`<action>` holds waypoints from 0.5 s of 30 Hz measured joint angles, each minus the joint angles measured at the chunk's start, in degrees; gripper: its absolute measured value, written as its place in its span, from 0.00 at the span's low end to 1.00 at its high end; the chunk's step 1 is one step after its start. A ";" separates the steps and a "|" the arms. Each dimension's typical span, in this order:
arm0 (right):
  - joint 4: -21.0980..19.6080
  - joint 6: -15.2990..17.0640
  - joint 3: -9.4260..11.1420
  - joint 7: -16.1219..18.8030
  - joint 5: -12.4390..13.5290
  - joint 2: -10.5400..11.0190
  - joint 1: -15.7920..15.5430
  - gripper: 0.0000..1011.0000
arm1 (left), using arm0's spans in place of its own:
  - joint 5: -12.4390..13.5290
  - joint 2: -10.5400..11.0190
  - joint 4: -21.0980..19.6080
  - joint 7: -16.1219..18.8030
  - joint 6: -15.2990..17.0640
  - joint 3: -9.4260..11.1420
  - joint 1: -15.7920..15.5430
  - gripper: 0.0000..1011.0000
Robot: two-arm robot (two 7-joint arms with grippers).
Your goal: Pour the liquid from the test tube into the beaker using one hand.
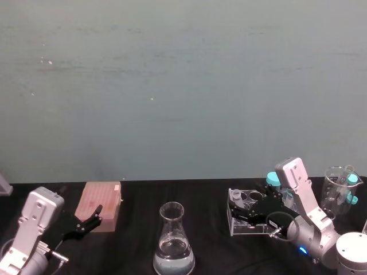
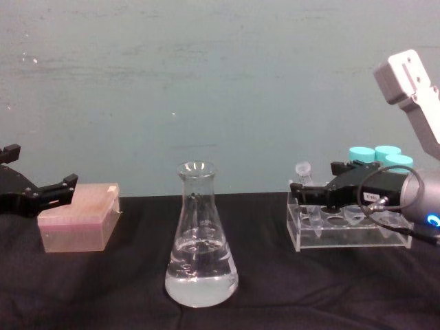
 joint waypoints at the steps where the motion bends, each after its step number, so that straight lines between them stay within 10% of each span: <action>1: 0.00 0.00 0.00 0.00 0.00 0.00 0.00 0.99 | 0.00 0.00 0.00 0.00 0.00 0.00 0.00 0.99; 15: -0.07 0.01 -0.01 -0.01 -0.01 0.00 -0.06 0.73 | 0.00 0.00 0.00 0.00 0.00 0.00 0.00 0.99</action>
